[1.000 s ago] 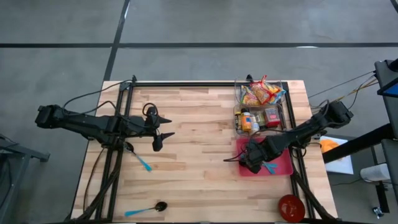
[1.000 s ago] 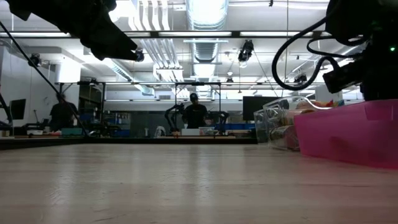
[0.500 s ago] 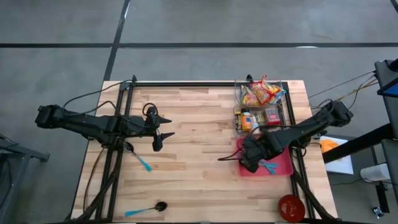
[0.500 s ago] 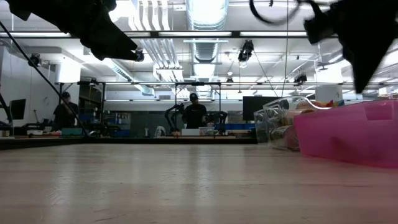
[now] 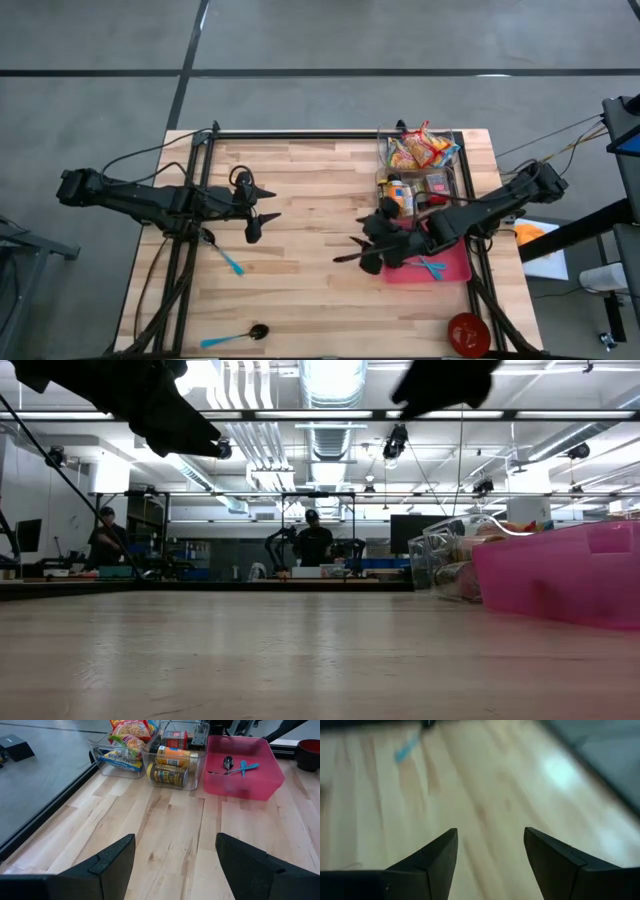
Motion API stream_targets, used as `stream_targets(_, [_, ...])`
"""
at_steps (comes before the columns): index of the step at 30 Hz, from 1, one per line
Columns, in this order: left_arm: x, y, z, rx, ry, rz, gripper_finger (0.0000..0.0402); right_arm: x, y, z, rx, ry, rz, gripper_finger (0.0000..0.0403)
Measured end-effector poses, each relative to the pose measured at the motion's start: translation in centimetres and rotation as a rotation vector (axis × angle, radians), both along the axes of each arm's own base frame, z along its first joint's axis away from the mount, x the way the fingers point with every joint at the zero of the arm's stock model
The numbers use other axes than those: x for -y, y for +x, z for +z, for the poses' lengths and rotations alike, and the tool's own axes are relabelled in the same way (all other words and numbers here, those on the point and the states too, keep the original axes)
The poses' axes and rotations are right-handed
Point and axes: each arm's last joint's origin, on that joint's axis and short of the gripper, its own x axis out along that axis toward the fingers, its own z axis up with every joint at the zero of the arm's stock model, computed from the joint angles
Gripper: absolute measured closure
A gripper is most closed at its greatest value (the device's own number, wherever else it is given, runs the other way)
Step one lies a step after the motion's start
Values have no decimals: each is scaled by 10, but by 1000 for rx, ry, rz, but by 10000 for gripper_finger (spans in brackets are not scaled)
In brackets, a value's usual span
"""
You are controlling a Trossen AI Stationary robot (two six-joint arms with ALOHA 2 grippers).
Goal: Pick & Place Food Item
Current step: Put the blue spoon into the red bin
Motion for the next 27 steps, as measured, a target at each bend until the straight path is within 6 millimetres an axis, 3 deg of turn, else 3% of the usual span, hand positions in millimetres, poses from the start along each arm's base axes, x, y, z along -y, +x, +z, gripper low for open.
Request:
stream_targets(5, [0,0,0,0,0,0,121,1,10,-14,177,-105,62,176])
stream_targets(12, [0,0,0,0,0,0,121,18,15,-31,347,-102,191,176])
stream_targets(16, [0,0,0,0,0,0,121,27,15,-36,339,-42,314,176])
stream_targets(27, [0,0,0,0,0,0,121,30,16,-37,332,-56,342,176])
